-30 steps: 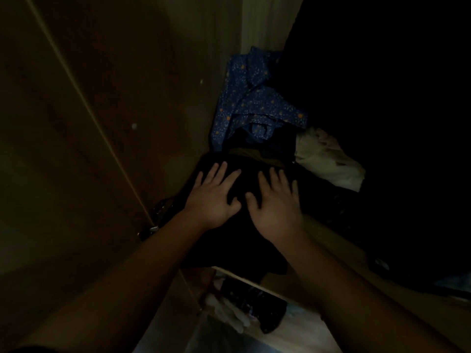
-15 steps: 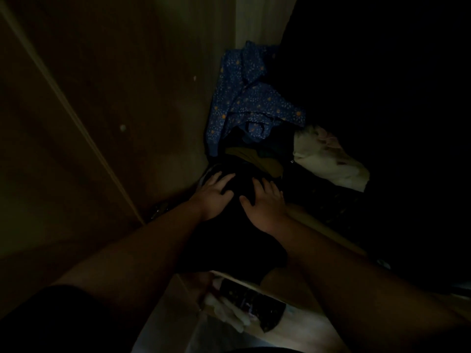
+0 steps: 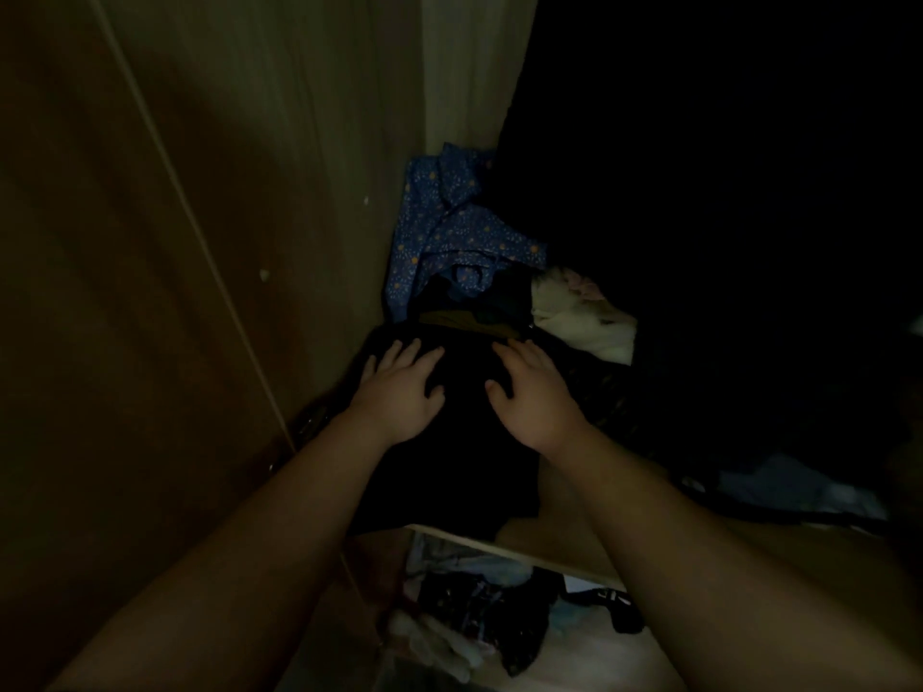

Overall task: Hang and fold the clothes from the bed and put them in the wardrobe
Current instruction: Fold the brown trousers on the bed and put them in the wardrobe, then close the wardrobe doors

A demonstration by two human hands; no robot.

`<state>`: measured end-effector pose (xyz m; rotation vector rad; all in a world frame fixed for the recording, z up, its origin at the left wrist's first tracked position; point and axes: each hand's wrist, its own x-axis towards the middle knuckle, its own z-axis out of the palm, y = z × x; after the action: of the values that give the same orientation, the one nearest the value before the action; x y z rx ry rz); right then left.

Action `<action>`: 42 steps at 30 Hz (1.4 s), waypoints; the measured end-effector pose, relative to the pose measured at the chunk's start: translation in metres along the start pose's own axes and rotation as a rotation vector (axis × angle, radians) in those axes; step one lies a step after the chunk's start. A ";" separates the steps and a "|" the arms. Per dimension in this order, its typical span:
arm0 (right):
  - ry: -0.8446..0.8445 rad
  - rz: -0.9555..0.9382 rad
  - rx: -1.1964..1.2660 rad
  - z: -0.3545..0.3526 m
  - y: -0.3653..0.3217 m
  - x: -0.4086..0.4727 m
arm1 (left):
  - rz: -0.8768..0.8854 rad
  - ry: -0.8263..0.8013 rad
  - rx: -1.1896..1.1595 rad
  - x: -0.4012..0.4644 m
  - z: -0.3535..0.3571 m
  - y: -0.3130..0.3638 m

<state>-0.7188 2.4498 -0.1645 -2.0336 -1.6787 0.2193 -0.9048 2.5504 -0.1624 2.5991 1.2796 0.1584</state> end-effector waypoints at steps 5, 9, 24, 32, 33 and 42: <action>0.021 0.079 -0.168 -0.039 -0.012 -0.065 | -0.018 0.145 0.073 -0.045 -0.006 0.026; 0.041 0.191 -0.234 -0.046 -0.013 -0.133 | 0.018 0.250 -0.020 -0.098 0.004 0.067; 0.111 0.315 -0.366 -0.080 -0.009 -0.385 | 0.230 0.188 0.030 -0.282 0.056 0.192; 0.164 0.389 -0.347 -0.113 -0.012 -0.576 | 0.359 0.117 0.053 -0.423 0.096 0.302; 0.176 0.406 -0.341 -0.120 -0.013 -0.599 | 0.388 0.114 0.054 -0.437 0.099 0.316; 0.404 0.495 -0.302 -0.162 0.016 -0.744 | 0.595 0.043 -0.015 -0.500 0.118 0.422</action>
<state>-0.8080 1.6935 -0.1665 -2.4867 -0.9944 -0.2864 -0.8633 1.8863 -0.1623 2.8929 0.4733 0.3227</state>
